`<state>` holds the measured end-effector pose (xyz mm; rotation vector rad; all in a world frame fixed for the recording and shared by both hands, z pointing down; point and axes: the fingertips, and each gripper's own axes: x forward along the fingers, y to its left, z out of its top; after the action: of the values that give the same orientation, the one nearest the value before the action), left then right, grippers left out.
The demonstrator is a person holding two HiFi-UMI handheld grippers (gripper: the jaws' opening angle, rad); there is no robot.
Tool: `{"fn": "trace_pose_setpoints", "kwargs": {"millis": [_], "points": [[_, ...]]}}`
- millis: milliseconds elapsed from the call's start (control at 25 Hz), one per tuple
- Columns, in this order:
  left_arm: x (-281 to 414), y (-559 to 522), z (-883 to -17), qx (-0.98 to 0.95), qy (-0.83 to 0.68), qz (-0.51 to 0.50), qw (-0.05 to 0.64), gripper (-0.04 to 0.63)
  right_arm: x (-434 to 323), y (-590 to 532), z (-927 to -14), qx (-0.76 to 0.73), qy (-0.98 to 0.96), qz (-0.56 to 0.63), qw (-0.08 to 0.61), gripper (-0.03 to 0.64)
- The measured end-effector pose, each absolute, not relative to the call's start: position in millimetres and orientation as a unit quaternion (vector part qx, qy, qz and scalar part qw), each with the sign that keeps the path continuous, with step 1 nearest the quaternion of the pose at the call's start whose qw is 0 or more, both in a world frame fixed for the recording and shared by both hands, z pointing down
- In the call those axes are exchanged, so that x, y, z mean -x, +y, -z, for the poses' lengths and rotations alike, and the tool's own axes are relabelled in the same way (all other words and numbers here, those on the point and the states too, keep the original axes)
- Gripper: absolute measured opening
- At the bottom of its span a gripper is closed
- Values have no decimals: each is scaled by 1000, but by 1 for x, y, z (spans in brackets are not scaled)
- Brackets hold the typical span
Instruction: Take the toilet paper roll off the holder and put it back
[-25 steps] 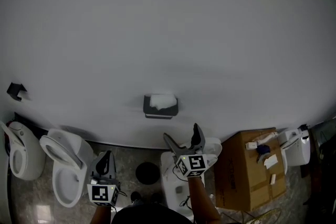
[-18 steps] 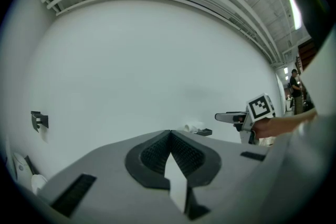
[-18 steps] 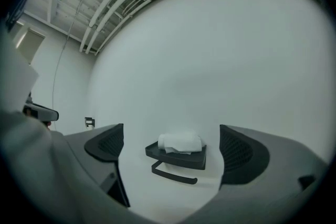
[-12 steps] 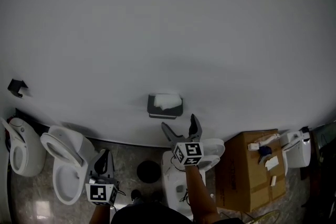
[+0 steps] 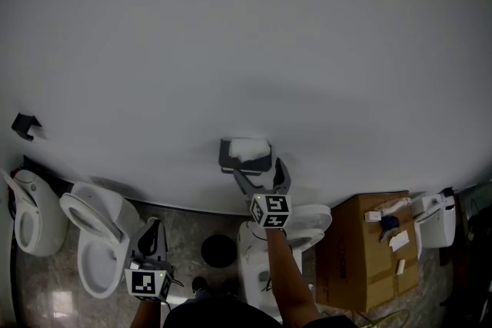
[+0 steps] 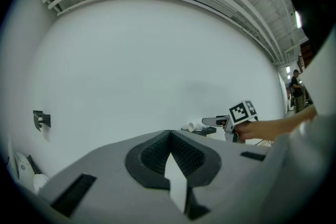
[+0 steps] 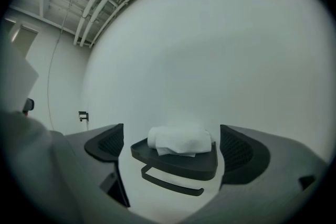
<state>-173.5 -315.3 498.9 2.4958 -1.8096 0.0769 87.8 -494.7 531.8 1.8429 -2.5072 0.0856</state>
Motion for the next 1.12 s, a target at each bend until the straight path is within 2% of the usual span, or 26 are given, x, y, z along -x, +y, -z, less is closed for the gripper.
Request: {"fn": "trace_pose_setpoints", "kwargs": {"millis": [920, 1120], "points": [[184, -315, -506, -796, -603, -36, 39, 3, -85, -546, -559, -612, -782, -66, 102, 564], [197, -316, -527, -793, -608, -28, 5, 3, -88, -551, -563, -616, -775, -69, 122, 563]]}}
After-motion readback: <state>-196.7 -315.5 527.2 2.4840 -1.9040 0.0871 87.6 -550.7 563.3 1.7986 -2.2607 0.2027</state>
